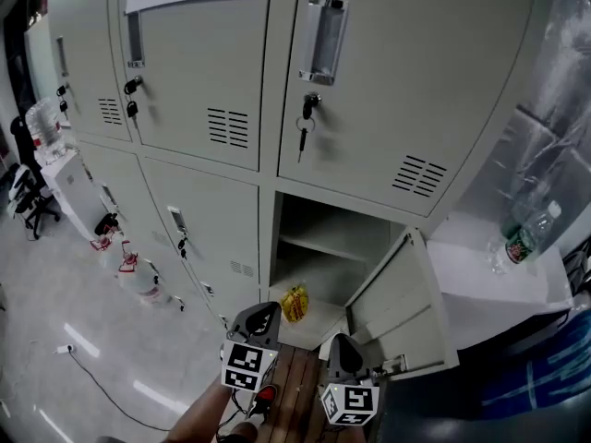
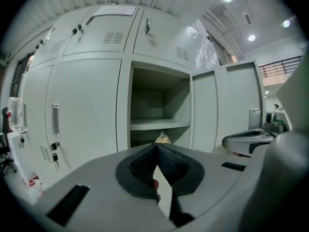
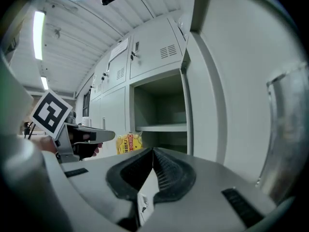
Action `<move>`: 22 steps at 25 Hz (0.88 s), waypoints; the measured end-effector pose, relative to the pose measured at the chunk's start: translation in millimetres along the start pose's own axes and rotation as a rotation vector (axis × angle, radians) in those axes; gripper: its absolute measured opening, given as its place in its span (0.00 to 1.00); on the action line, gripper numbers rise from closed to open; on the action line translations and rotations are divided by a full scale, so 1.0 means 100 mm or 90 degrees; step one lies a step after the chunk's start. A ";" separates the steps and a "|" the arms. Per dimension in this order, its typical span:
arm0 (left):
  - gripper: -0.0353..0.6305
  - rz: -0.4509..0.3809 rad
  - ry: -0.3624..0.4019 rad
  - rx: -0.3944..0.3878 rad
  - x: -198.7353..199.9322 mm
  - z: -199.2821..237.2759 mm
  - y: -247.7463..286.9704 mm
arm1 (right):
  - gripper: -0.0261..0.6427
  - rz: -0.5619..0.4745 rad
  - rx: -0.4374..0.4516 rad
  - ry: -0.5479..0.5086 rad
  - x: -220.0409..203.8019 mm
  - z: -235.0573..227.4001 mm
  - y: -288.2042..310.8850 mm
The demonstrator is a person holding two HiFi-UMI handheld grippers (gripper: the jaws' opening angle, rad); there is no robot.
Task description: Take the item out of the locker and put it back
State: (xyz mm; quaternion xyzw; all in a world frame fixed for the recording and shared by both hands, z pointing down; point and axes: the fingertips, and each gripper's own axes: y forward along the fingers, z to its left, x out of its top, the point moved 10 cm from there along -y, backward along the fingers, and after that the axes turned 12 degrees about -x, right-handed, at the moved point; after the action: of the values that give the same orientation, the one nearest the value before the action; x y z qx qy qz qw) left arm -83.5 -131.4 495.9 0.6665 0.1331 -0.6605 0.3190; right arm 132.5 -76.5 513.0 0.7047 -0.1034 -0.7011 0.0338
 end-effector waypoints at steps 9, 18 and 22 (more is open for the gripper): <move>0.08 -0.034 0.012 0.016 0.12 -0.50 -0.82 | 0.07 -0.043 0.015 -0.015 0.14 0.04 -0.68; 0.08 -0.053 0.017 0.027 0.03 -0.91 -1.55 | 0.07 -0.066 0.025 -0.027 0.12 0.14 -1.34; 0.08 -0.054 0.012 0.028 -0.05 -1.08 -1.82 | 0.07 -0.067 0.028 -0.028 0.07 0.18 -1.61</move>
State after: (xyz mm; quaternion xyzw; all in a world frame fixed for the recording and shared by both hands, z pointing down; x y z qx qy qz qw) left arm -107.4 73.0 447.5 0.6734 0.1497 -0.6699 0.2747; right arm 130.2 81.0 475.0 0.6940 -0.0820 -0.7150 -0.0208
